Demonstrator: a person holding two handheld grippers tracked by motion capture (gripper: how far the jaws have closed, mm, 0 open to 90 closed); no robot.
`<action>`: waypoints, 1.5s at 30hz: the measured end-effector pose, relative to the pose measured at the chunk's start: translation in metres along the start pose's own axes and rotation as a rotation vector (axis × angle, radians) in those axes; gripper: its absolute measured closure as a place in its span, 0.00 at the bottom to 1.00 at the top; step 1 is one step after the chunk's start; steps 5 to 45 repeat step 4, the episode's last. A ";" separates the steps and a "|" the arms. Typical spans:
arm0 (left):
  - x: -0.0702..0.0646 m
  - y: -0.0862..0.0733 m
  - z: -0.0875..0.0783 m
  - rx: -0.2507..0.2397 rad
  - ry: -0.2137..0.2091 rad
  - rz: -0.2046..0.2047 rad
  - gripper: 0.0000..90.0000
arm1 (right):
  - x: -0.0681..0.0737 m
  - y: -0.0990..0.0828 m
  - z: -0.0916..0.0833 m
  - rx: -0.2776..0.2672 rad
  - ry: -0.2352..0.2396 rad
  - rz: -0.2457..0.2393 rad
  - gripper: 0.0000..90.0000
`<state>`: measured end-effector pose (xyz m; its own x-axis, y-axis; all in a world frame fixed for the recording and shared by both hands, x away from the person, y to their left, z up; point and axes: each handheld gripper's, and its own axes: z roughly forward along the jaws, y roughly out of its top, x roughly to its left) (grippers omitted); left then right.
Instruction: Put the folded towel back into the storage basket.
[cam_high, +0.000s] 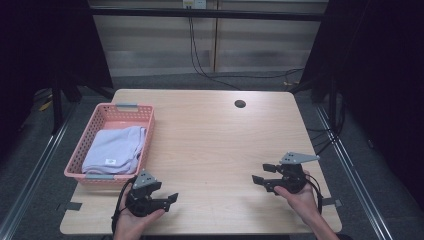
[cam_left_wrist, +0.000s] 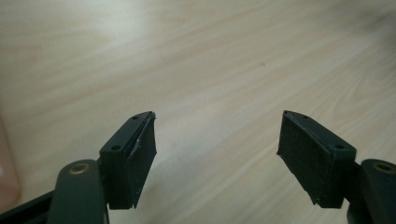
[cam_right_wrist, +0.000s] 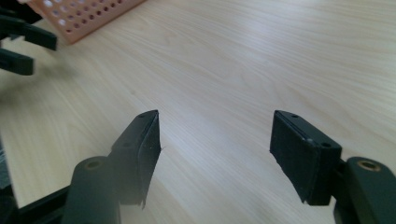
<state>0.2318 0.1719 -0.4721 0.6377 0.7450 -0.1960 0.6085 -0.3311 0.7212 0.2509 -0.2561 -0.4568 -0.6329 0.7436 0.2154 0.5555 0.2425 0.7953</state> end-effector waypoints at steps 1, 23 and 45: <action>0.000 -0.001 -0.001 0.002 -0.003 0.003 0.30 | -0.001 -0.003 0.000 0.000 -0.020 0.005 0.36; 0.000 0.001 -0.003 -0.014 -0.015 0.014 0.30 | -0.005 -0.006 0.001 0.005 -0.047 0.000 0.34; 0.000 0.001 -0.003 -0.014 -0.015 0.014 0.30 | -0.005 -0.006 0.001 0.005 -0.047 0.000 0.34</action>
